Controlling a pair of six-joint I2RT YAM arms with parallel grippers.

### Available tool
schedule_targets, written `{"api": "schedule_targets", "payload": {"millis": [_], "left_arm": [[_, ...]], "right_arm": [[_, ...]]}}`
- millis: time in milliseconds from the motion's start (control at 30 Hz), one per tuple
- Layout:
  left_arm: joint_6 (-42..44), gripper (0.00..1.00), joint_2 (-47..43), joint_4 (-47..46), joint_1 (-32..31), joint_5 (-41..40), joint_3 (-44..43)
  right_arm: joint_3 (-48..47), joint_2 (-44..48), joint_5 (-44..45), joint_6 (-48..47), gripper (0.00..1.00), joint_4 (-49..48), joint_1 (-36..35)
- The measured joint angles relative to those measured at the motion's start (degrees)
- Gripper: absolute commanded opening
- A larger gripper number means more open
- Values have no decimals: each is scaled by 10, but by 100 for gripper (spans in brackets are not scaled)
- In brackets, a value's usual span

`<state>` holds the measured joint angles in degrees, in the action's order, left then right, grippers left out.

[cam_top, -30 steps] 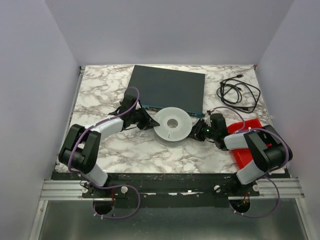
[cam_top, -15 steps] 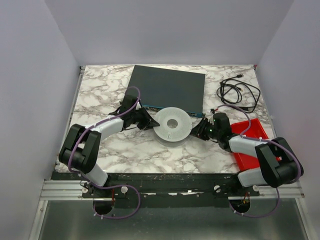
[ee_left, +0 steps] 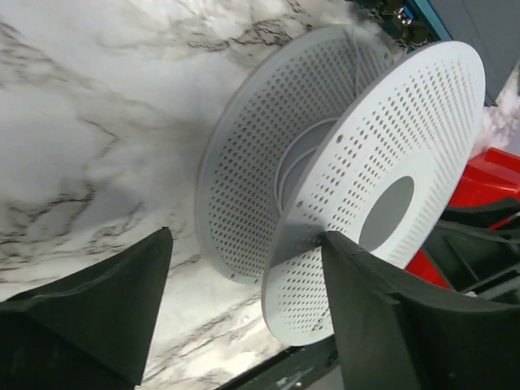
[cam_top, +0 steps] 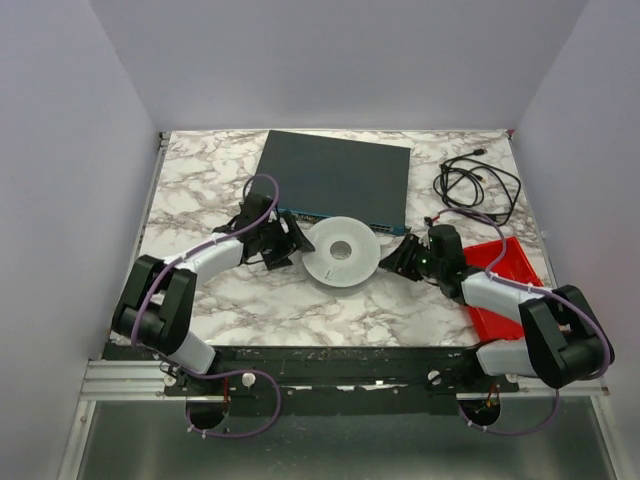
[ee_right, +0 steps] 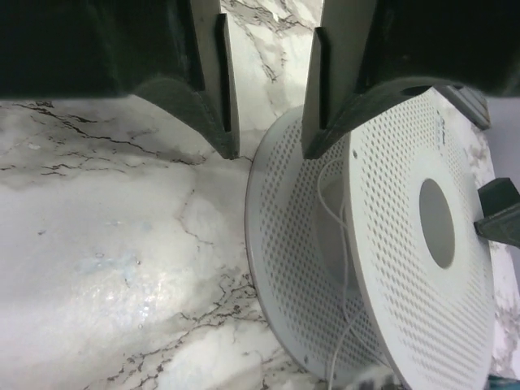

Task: Wrap the cables

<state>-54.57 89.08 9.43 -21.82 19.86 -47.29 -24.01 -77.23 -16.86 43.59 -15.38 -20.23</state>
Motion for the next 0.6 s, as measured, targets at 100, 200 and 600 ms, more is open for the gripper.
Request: {"api": "schedule_targets", "payload": {"millis": [100,200,600], "left_arm": [[22,91,-21,17,8,-32,4],[44,97,-43,34,18,-51,2],[174,99,-191,134,26,-103,-115]], "right_arm": [[-12,21,15,-10,84,27,1],[-30,41,34,-23,100,60,4],[-173,113,108,-66,100,191,6]]}}
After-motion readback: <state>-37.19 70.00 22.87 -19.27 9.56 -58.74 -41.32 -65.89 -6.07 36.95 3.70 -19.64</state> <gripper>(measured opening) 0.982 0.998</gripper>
